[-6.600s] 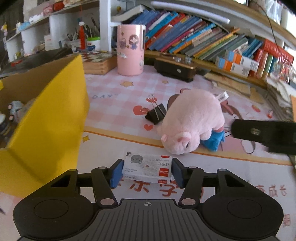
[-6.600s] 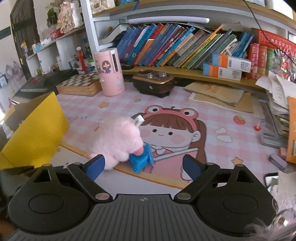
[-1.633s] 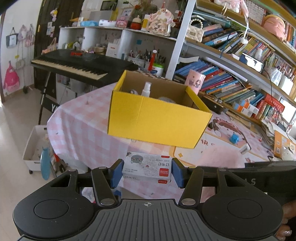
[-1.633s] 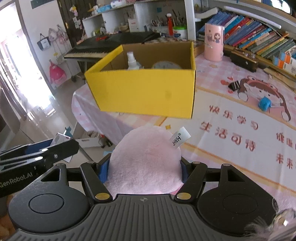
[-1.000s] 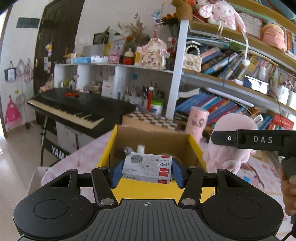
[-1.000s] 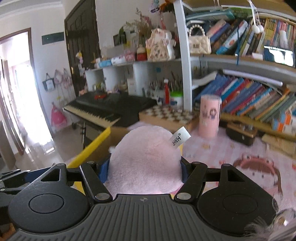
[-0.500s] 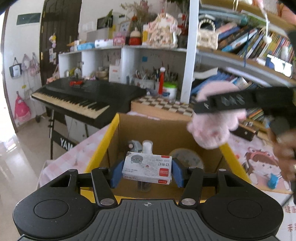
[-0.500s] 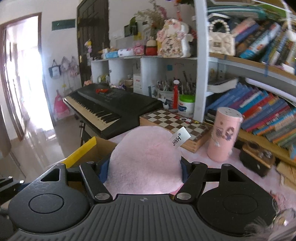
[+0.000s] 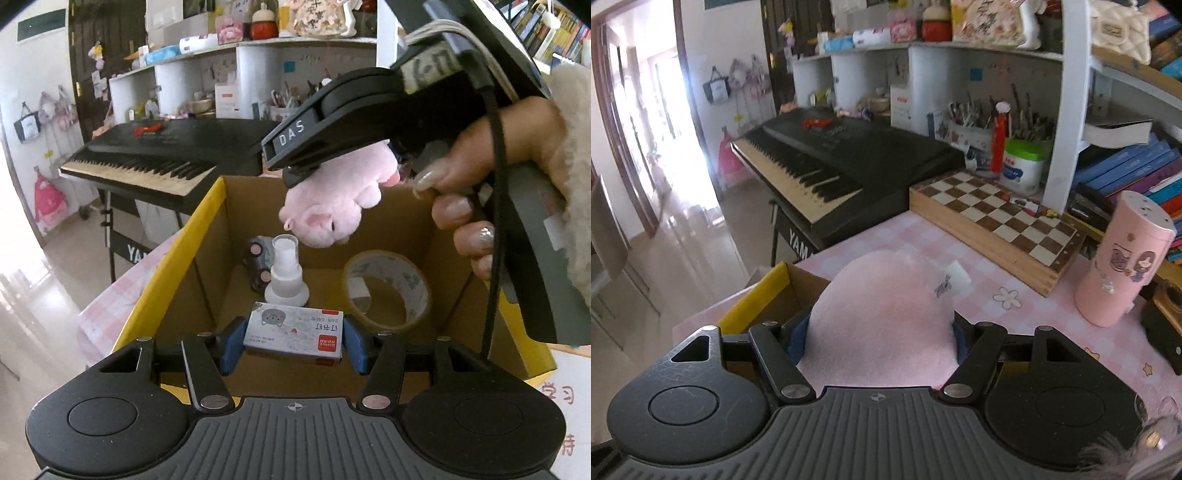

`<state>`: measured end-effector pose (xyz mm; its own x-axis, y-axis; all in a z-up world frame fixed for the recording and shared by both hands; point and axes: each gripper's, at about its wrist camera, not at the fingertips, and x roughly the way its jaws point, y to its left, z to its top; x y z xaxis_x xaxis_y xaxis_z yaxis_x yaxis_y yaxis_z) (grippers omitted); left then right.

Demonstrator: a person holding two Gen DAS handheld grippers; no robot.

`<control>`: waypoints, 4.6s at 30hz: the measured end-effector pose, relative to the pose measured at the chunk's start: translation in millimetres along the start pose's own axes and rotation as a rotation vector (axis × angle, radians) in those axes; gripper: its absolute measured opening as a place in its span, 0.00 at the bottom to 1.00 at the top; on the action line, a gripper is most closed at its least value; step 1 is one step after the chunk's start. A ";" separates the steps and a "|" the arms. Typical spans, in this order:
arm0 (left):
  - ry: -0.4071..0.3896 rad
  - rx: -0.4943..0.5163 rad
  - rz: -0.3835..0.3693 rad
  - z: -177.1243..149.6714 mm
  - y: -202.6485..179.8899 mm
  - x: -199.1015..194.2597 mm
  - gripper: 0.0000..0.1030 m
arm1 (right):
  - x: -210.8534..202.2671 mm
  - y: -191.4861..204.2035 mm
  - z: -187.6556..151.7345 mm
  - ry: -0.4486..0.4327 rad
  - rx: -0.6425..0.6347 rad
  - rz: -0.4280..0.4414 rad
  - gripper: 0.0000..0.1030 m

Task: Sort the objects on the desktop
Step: 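Lower both tools into the yellow box and open to release both items, then raise both open tools out of the box and back toward the table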

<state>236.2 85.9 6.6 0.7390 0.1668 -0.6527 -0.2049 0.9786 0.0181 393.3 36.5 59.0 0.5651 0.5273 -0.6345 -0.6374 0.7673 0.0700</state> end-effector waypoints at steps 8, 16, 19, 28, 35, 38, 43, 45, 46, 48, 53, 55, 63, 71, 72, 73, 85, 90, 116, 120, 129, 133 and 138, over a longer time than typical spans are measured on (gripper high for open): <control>0.005 0.022 0.024 -1.3 -6.0 0.7 0.55 | 4.0 5.3 -4.0 -0.010 -0.071 0.011 0.75; -0.084 -0.006 0.066 -1.4 -2.9 -22.1 0.62 | -9.3 9.2 2.3 -0.061 -0.038 0.074 0.82; -0.121 -0.021 0.071 -1.4 0.1 -34.0 0.64 | -12.9 6.8 6.4 -0.077 -0.007 0.055 0.83; -0.222 -0.014 0.026 -7.5 5.8 -70.4 0.77 | -59.8 -2.2 2.1 -0.150 0.030 0.027 0.88; -0.262 -0.031 0.007 -13.2 16.5 -93.0 0.79 | -121.6 -9.0 -21.5 -0.236 0.038 -0.007 0.88; -0.274 -0.051 0.011 -17.2 23.6 -102.5 0.81 | -147.2 -11.7 -35.3 -0.268 0.066 -0.033 0.88; -0.281 -0.082 0.014 -26.3 36.4 -115.0 0.82 | -183.5 -13.7 -69.0 -0.306 0.114 -0.121 0.88; -0.282 -0.087 0.012 -31.5 39.7 -119.1 0.82 | -193.6 -12.6 -82.6 -0.305 0.136 -0.155 0.88; -0.281 -0.087 0.009 -33.9 40.9 -121.3 0.82 | -197.9 -11.5 -89.6 -0.302 0.149 -0.172 0.88; -0.278 -0.089 -0.002 -38.8 43.2 -125.0 0.82 | -204.9 -7.8 -103.6 -0.292 0.167 -0.196 0.88; -0.267 -0.083 -0.030 -55.2 47.0 -135.6 0.82 | -217.1 12.0 -136.5 -0.263 0.187 -0.248 0.87; -0.259 -0.080 -0.037 -62.4 48.2 -139.5 0.82 | -220.2 22.8 -148.2 -0.250 0.181 -0.260 0.87; -0.209 -0.079 -0.044 -92.9 50.9 -151.4 0.82 | -230.5 66.4 -193.0 -0.210 0.148 -0.314 0.87; -0.172 -0.073 -0.082 -115.8 51.9 -162.7 0.82 | -235.2 88.0 -224.8 -0.131 0.166 -0.311 0.88; -0.168 -0.068 -0.086 -117.9 52.1 -163.9 0.82 | -235.2 90.4 -226.8 -0.127 0.169 -0.311 0.88; -0.165 -0.066 -0.089 -119.7 53.0 -165.2 0.82 | -235.8 92.2 -229.1 -0.124 0.173 -0.310 0.88; -0.122 -0.040 -0.120 -132.9 56.9 -171.9 0.83 | -238.8 108.9 -246.3 -0.078 0.199 -0.308 0.88; -0.116 -0.036 -0.128 -135.8 58.5 -173.1 0.83 | -240.5 112.9 -250.7 -0.073 0.203 -0.316 0.88; -0.083 0.008 -0.189 -142.7 40.3 -172.0 0.83 | -257.6 105.5 -268.8 -0.048 0.254 -0.382 0.88; -0.077 0.022 -0.203 -142.5 34.4 -169.6 0.83 | -259.8 100.5 -272.3 -0.044 0.272 -0.398 0.88; -0.062 0.048 -0.231 -138.3 20.1 -160.9 0.84 | -261.3 87.0 -275.8 -0.038 0.301 -0.426 0.88; -0.053 0.060 -0.241 -135.2 11.1 -155.1 0.84 | -260.8 77.8 -275.8 -0.034 0.313 -0.436 0.88; -0.041 0.073 -0.253 -130.0 -4.6 -146.7 0.84 | -261.2 62.4 -277.2 -0.026 0.327 -0.447 0.88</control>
<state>45.3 41.3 3.8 0.7863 -0.0809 -0.6125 0.0355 0.9957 -0.0860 60.8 -154.4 15.8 0.7588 0.1302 -0.6382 -0.1391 0.9896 0.0365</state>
